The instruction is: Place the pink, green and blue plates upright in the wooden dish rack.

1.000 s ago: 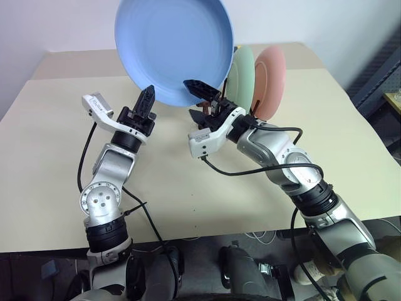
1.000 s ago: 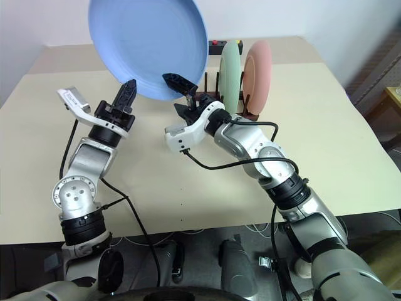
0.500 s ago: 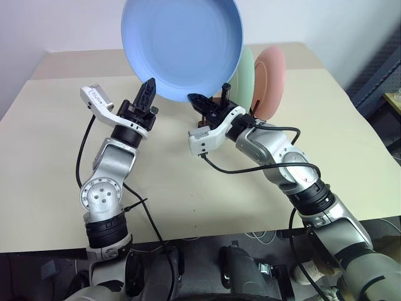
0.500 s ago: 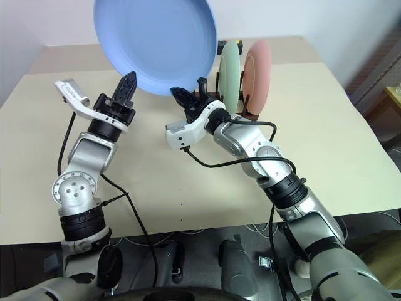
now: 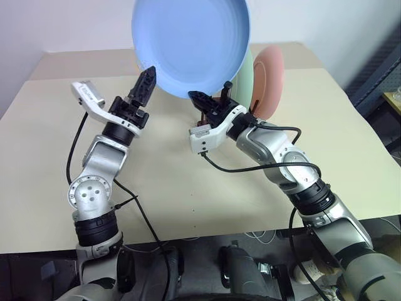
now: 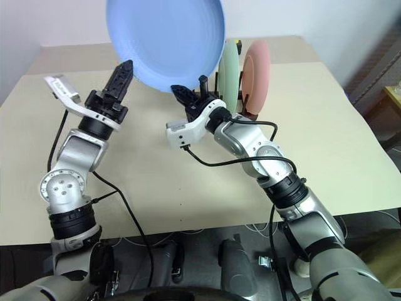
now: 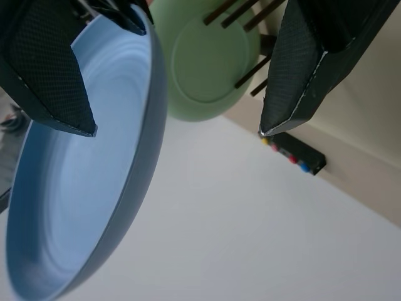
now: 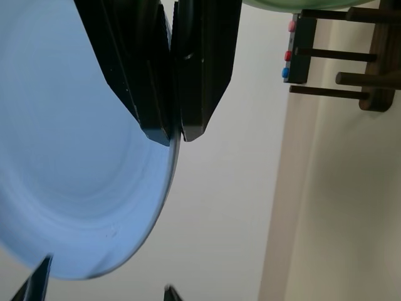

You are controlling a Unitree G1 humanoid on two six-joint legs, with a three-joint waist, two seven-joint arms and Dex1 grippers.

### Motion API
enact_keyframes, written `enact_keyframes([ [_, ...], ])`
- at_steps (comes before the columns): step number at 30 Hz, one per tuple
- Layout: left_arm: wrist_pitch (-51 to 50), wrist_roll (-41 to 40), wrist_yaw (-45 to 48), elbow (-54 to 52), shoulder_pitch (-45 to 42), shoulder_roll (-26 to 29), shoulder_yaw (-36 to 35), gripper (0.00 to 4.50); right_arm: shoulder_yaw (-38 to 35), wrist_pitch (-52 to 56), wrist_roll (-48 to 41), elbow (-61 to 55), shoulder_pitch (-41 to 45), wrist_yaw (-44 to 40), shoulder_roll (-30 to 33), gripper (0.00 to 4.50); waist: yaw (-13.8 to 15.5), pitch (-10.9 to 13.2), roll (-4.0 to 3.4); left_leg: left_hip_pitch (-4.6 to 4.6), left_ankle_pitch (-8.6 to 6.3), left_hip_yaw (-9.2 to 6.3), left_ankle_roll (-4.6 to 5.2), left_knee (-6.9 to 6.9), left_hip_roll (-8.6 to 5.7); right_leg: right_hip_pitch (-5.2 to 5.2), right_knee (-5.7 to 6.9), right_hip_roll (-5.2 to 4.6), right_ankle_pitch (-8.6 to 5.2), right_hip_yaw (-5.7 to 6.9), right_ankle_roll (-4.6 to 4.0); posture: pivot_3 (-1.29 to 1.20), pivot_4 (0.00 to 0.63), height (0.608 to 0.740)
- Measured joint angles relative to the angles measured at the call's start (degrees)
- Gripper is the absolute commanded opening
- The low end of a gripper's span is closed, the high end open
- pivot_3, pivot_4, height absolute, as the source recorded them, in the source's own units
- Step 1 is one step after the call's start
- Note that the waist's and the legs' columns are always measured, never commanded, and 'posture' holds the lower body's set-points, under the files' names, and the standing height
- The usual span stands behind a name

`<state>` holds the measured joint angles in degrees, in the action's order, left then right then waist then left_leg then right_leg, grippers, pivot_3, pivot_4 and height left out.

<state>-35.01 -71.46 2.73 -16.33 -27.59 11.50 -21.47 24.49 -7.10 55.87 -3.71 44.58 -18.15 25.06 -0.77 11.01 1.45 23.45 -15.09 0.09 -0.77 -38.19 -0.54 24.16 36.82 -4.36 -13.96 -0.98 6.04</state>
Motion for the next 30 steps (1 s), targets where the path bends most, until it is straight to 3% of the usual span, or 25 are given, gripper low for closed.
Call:
enact_keyframes([
  [3,-6.2,-8.3,9.7,0.1,3.2,9.2,-1.9,4.40,-1.0,0.0,-1.0,0.0,0.9,0.0,0.0,0.00,-0.5,0.0,-0.01,-0.01,0.01,0.01,-0.01,0.07,0.05,0.07,0.02,0.05,-0.01,-0.01,-0.01,0.00,0.150,0.740],
  [5,-8.7,-9.7,16.8,0.2,5.6,15.7,-3.5,4.40,-3.0,0.3,-3.2,0.1,1.0,0.0,0.0,0.00,-0.4,0.0,-0.04,-0.02,0.02,0.00,-0.04,0.11,0.08,0.08,0.02,0.09,-0.02,-0.01,-0.04,0.00,0.150,0.740],
  [8,-7.7,-5.1,24.2,2.1,7.1,21.3,-4.1,4.40,-8.6,1.4,-15.9,0.1,1.8,-1.5,-5.7,0.00,-0.2,0.0,-0.04,-0.04,0.05,-0.04,-0.08,0.11,0.14,0.02,0.02,0.15,-0.01,0.03,-0.12,0.00,0.150,0.740],
  [12,-3.2,5.3,31.2,4.3,8.2,24.5,-1.4,4.40,-13.2,4.7,-33.2,-2.2,6.0,-6.3,-11.4,0.00,-0.1,0.1,-0.07,-0.03,0.04,-0.06,-0.08,0.12,0.27,0.00,-0.04,0.15,-0.01,0.05,-0.13,0.00,0.150,0.740],
  [17,-1.5,10.8,35.2,5.7,8.8,24.2,0.3,4.40,-23.1,13.9,-56.5,-8.0,13.1,-9.3,-18.1,0.00,-0.1,0.1,-0.08,-0.02,0.04,-0.13,-0.08,0.19,0.36,0.01,-0.07,0.14,0.01,0.11,-0.16,0.00,0.150,0.740],
  [22,-0.6,12.9,36.0,6.3,8.6,22.9,0.6,4.40,-31.5,24.6,-74.9,-7.2,14.5,-10.2,-18.5,0.00,-0.1,0.1,-0.09,-0.02,0.04,-0.13,-0.07,0.20,0.33,0.03,-0.08,-0.01,0.03,0.15,-0.20,0.00,0.150,0.740],
  [26,-0.4,14.4,36.6,6.9,6.7,22.3,1.4,4.40,-32.9,29.1,-80.2,-2.5,14.4,-11.8,-15.9,0.00,-0.3,0.1,-0.11,-0.02,0.04,-0.08,-0.07,0.23,0.32,0.07,-0.08,-0.03,0.02,0.17,-0.22,0.00,0.150,0.740],
  [30,-0.5,15.2,37.1,6.8,6.4,22.2,2.4,4.40,-40.0,35.9,-89.5,3.0,14.4,-5.3,-18.8,0.00,-0.4,0.1,-0.13,0.03,0.04,-0.06,-0.07,0.27,0.34,0.15,-0.06,-0.04,0.02,0.15,-0.22,0.00,0.150,0.740],
])
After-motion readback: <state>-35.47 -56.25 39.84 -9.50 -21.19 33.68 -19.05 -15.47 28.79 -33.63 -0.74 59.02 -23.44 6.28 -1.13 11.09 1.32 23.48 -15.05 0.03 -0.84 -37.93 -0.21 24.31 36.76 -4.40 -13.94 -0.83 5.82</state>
